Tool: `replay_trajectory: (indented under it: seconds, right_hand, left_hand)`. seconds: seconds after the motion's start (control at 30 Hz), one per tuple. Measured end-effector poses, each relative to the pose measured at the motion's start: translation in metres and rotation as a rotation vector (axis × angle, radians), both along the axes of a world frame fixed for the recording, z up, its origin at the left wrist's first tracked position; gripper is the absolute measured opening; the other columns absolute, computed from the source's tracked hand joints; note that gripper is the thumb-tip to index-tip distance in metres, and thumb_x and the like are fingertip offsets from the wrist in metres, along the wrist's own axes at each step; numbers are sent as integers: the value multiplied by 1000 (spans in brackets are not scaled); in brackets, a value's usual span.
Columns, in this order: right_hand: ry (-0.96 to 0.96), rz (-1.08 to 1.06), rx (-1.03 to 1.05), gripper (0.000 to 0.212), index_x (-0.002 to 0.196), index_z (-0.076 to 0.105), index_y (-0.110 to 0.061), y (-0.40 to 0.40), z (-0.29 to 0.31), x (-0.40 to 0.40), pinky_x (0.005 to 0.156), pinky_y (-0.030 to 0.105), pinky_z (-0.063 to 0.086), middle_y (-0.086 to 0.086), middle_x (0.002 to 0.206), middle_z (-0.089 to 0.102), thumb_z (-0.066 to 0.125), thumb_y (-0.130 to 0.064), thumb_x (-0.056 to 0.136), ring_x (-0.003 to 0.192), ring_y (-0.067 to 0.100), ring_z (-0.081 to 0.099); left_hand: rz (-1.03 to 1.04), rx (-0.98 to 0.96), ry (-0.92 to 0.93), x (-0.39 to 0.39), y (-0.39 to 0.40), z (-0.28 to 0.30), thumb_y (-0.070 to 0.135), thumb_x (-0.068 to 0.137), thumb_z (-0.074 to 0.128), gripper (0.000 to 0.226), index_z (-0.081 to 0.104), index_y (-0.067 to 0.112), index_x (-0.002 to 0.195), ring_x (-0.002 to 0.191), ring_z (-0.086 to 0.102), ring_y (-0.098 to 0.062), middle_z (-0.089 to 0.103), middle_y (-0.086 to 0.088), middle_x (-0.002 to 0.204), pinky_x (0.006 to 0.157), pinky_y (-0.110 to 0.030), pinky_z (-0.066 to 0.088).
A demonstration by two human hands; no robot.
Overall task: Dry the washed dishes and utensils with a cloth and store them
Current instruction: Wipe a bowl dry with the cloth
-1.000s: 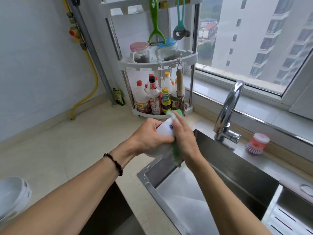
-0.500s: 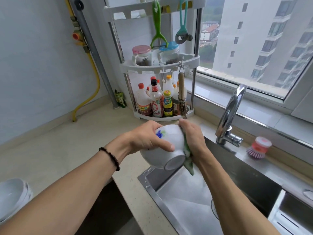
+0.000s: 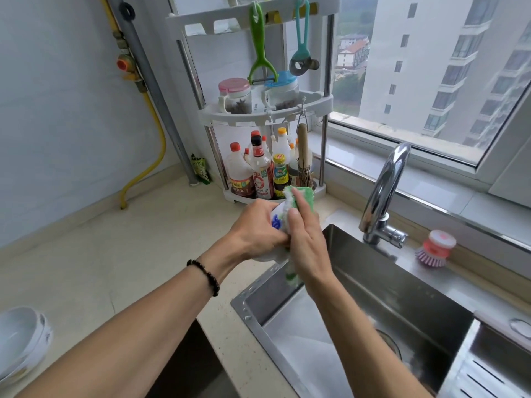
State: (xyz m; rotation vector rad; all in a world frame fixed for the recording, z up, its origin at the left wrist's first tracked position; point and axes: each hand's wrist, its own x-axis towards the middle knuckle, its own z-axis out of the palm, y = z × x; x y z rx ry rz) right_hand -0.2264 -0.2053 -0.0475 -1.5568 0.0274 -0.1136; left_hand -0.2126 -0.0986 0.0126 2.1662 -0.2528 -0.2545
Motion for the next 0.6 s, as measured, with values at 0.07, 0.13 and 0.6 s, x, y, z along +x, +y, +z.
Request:
replay_trajectory:
  seconds: [0.07,0.13,0.6]
  right_hand:
    - [143,-7,247,36,126,64,-33,-12,4,11,85,44,59,10,123,66,41,-40,99,101,23,69]
    - [299,16,346,33,100,72,-18,-26,9,21,74,45,59,15,94,74,45,-37,100,79,28,73]
    - [-60,76,-101,40,138,47,-54,-6,-3,15,109,44,46,0,148,46,37,-55,99,129,18,53]
  left_hand:
    - [-32,-44,23,-5,0,0,-2,74,79,16,70,9,81,63,68,-17,72,-6,74,56,-28,54]
    - [-34,-112,54,-10,1,0,0,74,82,21,72,12,88,70,72,-16,75,-5,81,60,-26,56]
    - [-11,-34,-6,-1,8,1,3,77,79,13,69,10,83,64,69,-18,72,-6,73,56,-27,54]
